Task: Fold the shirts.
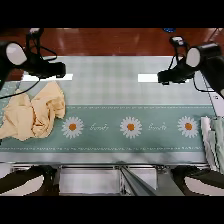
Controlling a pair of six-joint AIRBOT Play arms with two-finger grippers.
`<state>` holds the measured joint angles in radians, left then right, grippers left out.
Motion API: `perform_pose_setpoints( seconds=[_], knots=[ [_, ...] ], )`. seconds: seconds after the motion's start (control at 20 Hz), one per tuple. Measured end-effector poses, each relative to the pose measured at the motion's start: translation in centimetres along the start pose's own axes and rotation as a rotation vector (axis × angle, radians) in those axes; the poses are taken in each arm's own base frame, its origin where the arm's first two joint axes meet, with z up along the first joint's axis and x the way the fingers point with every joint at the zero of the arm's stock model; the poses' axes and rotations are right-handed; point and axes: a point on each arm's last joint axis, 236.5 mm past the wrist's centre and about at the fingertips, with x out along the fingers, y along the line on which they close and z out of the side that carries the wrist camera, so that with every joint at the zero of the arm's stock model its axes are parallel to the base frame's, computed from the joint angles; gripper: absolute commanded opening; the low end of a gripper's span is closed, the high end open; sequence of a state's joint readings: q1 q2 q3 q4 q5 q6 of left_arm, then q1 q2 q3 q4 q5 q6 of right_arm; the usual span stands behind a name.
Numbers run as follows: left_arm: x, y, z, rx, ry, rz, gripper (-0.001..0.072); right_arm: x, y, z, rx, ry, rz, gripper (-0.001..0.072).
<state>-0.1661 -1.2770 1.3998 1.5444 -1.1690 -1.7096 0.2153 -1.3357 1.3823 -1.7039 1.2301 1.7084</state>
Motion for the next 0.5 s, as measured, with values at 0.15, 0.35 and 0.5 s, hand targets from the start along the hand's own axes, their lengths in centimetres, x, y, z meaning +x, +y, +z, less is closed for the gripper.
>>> perform_pose_setpoints(
  seconds=[0.15, 0.35, 0.5],
  knots=[
    [-3.9, 1.2, 0.2, 0.006, -0.030, 0.017, 0.0507, -3.8, -0.8, -2.0, -0.013, -0.041, -0.003, 0.0409],
    [-6.1, 2.1, -3.4, 0.045, -0.046, 0.035, 0.0507, -5.8, 0.0, -8.5, 0.064, -0.059, 0.057, 0.0409],
    [-4.2, 5.8, -6.0, 0.022, -0.023, 0.125, 0.0507, -4.5, 2.1, -14.0, 0.102, -0.008, 0.132, 0.0409]
  ],
)
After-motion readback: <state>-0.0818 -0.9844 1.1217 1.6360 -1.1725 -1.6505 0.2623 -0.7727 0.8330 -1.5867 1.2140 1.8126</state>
